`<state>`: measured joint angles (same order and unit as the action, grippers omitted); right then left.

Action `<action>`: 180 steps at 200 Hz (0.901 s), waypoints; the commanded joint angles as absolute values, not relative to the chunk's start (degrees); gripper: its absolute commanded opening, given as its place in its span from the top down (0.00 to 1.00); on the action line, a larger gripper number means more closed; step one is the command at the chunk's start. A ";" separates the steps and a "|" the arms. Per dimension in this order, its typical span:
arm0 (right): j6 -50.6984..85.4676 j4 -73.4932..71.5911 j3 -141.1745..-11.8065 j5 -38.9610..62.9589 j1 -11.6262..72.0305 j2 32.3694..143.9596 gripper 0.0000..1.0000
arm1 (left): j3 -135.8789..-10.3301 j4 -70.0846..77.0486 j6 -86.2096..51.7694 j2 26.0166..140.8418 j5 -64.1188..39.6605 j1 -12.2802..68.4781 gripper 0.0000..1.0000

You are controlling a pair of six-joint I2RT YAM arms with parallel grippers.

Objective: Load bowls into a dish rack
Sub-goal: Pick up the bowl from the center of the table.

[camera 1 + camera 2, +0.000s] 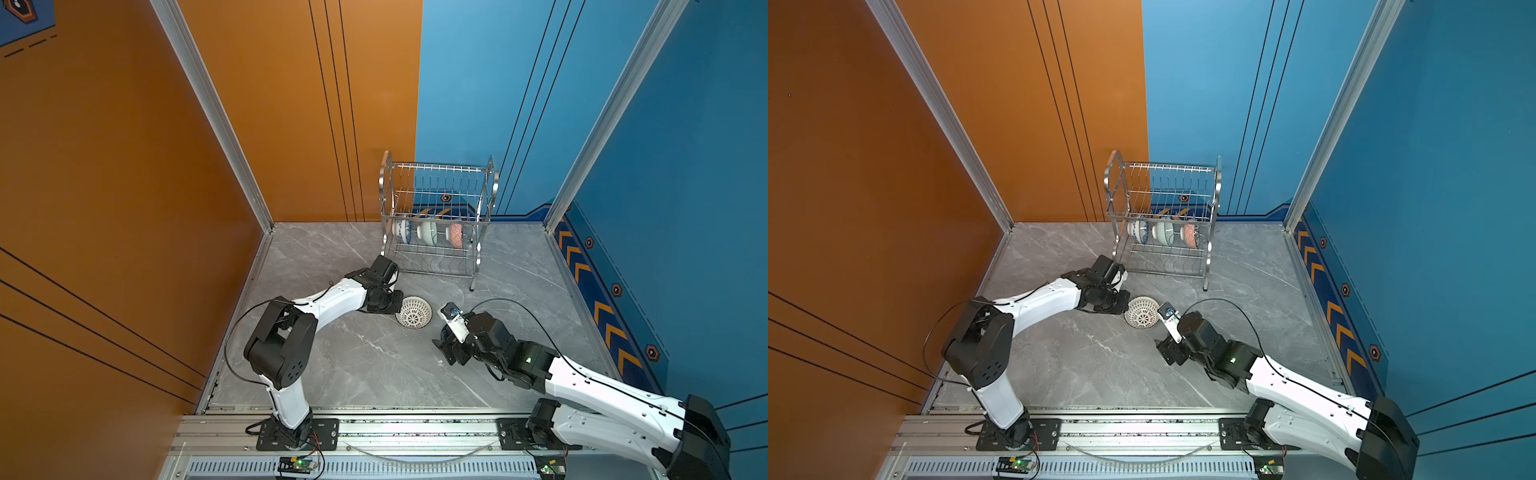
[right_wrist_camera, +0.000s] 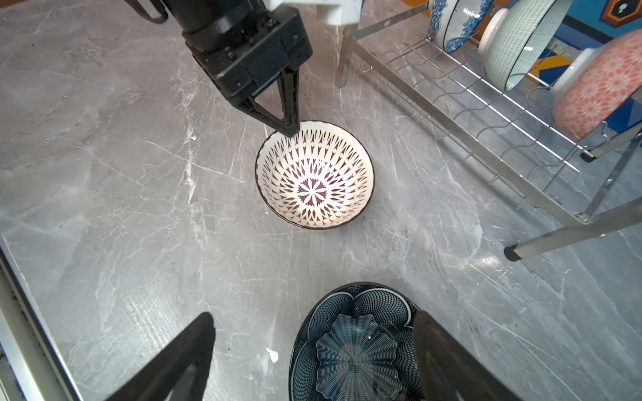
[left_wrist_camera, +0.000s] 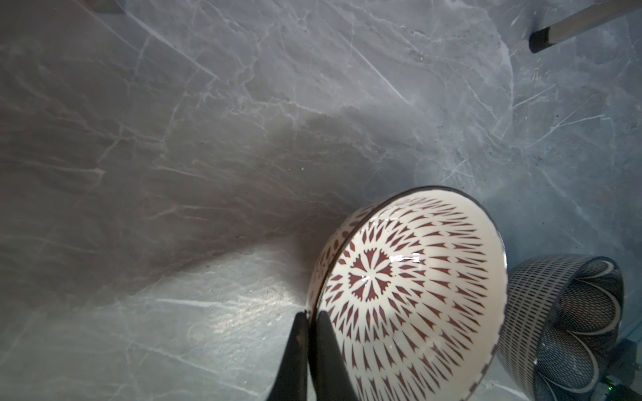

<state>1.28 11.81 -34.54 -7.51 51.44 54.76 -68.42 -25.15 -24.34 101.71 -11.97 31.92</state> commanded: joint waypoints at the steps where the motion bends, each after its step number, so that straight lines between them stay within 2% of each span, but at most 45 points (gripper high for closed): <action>1: 2.19 11.50 -33.90 -7.40 50.84 52.03 0.11 | -69.86 -27.79 -22.78 103.65 -14.14 31.99 0.86; 31: 2.71 12.10 -33.30 -7.32 50.16 50.15 0.11 | -71.49 -29.93 -21.98 105.48 -14.35 32.43 0.76; 49: 3.06 12.51 -33.18 -7.12 49.93 49.60 0.11 | -72.89 -31.40 -21.71 106.60 -13.18 33.02 0.74; 58: 3.23 12.42 -32.95 -7.04 49.85 49.33 0.11 | -73.49 -31.70 -21.71 107.17 -13.04 33.27 0.76; 83: 3.49 12.32 -32.41 -6.95 49.81 48.80 0.11 | -74.31 -32.23 -22.08 107.32 -13.05 33.57 0.91; 122: -0.85 11.59 -32.57 -6.78 50.14 50.38 0.12 | -76.37 -37.01 -20.44 104.74 -12.14 32.92 1.00; 154: -10.06 7.68 -32.59 -4.33 50.96 53.11 0.11 | -82.54 -47.85 -15.22 103.65 -11.89 32.17 1.00; 180: -25.50 -1.69 -28.39 -0.59 54.49 55.72 0.09 | -85.31 -54.01 -11.27 102.72 -12.33 32.27 1.00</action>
